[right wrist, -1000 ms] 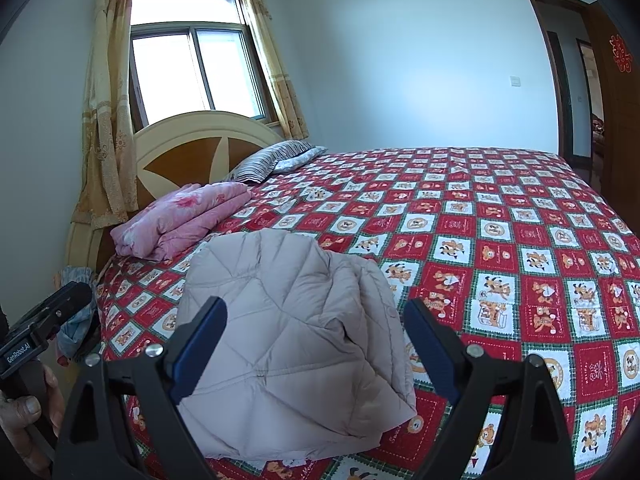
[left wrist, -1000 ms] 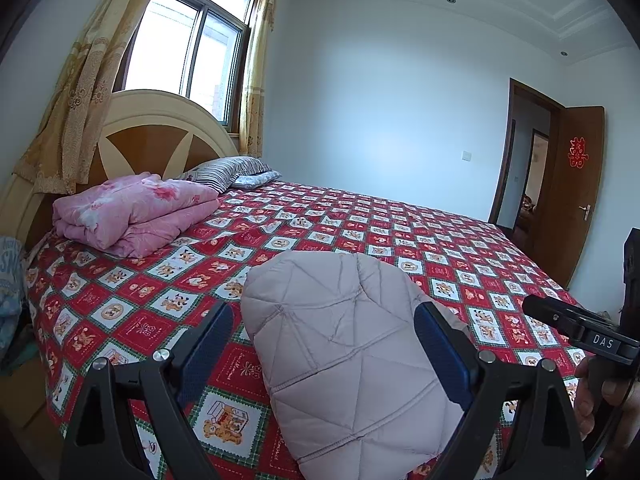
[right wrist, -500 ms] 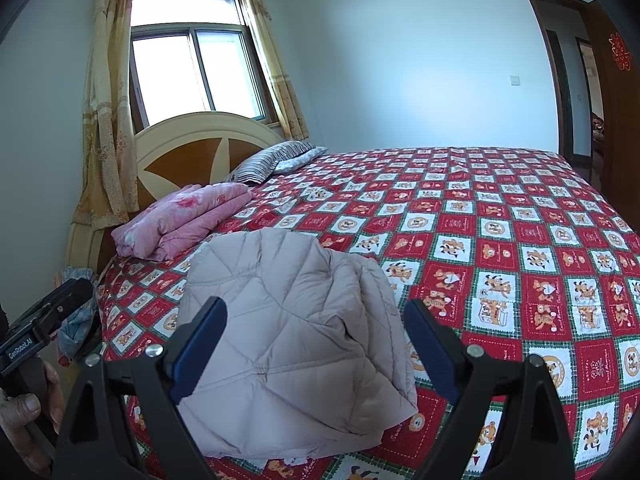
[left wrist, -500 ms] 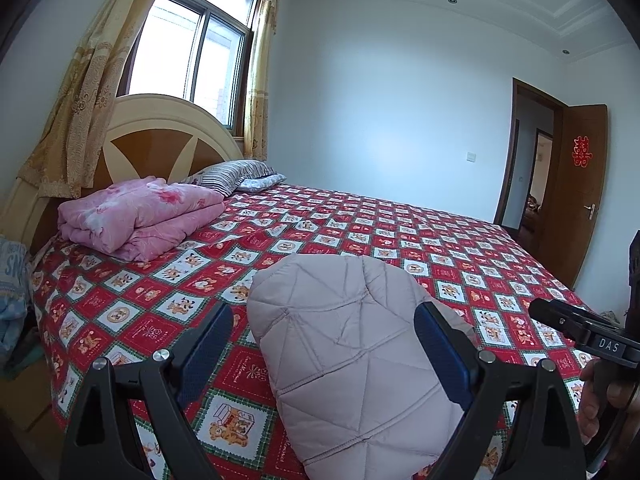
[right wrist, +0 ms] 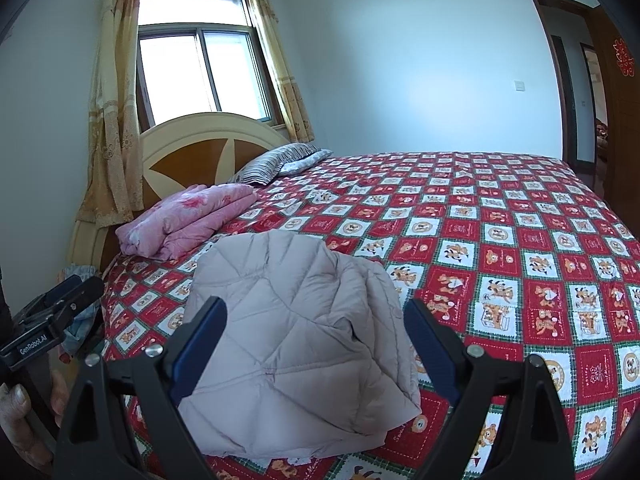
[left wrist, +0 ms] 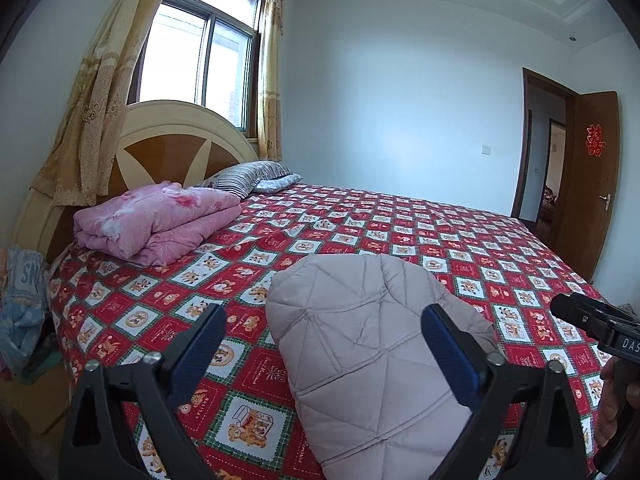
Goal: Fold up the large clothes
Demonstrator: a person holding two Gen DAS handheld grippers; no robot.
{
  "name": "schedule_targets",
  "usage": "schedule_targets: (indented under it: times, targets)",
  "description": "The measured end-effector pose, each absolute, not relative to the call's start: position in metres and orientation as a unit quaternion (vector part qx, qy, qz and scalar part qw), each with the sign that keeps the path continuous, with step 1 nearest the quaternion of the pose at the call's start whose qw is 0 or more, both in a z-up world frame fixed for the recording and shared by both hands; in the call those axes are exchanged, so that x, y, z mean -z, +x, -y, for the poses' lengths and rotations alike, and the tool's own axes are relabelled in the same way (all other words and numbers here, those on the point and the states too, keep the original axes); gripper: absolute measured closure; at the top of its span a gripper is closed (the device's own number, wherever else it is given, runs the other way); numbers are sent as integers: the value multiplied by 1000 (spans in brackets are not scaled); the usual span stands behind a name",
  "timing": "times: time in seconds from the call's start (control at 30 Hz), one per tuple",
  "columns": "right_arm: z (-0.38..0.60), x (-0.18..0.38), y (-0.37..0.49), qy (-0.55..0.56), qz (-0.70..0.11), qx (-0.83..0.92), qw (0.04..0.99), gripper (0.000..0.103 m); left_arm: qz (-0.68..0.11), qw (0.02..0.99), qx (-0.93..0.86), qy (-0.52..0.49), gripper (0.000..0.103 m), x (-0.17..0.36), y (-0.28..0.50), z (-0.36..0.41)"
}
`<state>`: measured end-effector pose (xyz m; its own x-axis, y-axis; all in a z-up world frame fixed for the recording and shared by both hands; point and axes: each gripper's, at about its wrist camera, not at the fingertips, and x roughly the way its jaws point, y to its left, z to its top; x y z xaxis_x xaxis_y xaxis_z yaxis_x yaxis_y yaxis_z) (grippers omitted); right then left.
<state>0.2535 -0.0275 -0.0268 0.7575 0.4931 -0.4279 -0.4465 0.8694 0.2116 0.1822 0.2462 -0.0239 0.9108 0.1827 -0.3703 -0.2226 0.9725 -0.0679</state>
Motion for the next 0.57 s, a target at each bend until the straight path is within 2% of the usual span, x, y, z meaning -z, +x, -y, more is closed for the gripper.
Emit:
schedule_targets:
  times: [0.57]
  targets:
    - [32,36,255,51,-252,-249,934,9,-149,981,-121,-10,1,26,176,-230]
